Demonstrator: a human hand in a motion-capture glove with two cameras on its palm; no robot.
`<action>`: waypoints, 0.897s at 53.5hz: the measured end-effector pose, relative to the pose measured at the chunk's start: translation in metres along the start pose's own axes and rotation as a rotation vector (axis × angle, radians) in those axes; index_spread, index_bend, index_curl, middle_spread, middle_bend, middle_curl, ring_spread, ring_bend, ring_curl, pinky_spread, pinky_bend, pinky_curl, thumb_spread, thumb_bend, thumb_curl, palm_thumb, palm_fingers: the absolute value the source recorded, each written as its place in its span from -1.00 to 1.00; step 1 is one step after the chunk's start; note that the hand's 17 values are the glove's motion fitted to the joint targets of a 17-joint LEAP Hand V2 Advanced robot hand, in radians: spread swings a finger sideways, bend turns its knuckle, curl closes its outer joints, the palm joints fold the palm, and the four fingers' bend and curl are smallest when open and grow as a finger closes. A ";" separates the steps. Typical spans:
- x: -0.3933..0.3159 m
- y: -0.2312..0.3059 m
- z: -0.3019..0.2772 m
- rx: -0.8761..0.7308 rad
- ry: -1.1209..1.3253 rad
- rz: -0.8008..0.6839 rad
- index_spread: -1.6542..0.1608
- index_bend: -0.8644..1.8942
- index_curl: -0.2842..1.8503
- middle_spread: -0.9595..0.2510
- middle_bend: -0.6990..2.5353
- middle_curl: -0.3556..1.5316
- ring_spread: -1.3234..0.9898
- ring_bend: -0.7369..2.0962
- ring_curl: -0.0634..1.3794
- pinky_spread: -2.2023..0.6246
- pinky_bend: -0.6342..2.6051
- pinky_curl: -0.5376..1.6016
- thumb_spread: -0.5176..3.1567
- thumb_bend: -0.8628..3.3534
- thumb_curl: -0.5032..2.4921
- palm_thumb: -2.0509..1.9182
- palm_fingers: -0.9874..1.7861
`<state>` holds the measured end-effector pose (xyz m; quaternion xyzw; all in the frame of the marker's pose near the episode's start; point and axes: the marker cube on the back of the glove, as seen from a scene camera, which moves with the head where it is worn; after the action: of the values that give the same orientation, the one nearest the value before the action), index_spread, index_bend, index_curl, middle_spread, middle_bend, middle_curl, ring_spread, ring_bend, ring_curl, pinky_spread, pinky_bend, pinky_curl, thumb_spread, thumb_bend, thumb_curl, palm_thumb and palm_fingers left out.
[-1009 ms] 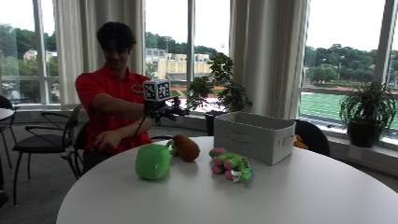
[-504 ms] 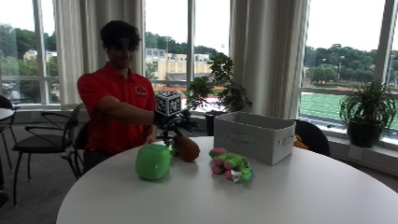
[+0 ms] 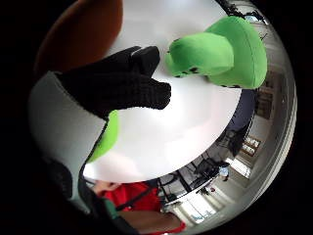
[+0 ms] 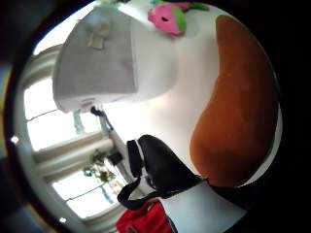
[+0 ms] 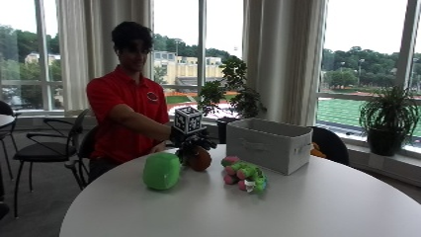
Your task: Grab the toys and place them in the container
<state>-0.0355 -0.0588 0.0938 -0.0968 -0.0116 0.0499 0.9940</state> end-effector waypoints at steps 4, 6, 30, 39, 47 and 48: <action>0.002 -0.005 0.002 -0.017 0.013 0.011 0.42 -0.29 -0.57 0.57 -0.51 -0.48 0.17 -0.33 -0.58 0.61 0.31 -0.12 -0.19 -0.62 -0.52 0.00 -0.47; 0.003 -0.008 0.004 -0.044 0.008 0.019 0.41 -0.28 -0.56 0.57 -0.52 -0.48 0.18 -0.34 -0.59 0.61 0.30 -0.12 -0.18 -0.62 -0.52 0.00 -0.46; 0.000 -0.007 0.020 -0.232 0.224 0.050 0.40 -0.25 -0.54 0.67 -0.58 -0.58 0.24 -0.10 -0.48 0.59 0.33 -0.14 -0.13 -0.59 -0.48 0.06 -0.42; -0.007 -0.008 0.020 -0.201 0.219 0.056 0.37 -0.13 -0.45 0.68 -0.59 -0.63 0.17 0.17 -0.33 0.51 0.27 -0.17 -0.09 -0.57 -0.44 0.14 -0.31; -0.008 -0.010 0.020 -0.097 0.208 0.043 0.38 -0.03 -0.39 0.65 -0.56 -0.64 0.01 0.33 -0.27 0.34 0.40 -0.14 -0.05 -0.53 -0.40 0.23 -0.09; -0.009 -0.010 0.020 -0.080 0.206 0.038 0.39 -0.03 -0.38 0.65 -0.55 -0.64 -0.01 0.33 -0.27 0.33 0.40 -0.14 -0.05 -0.53 -0.39 0.24 -0.08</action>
<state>-0.0444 -0.0657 0.1153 -0.1411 0.0904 0.0580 0.9842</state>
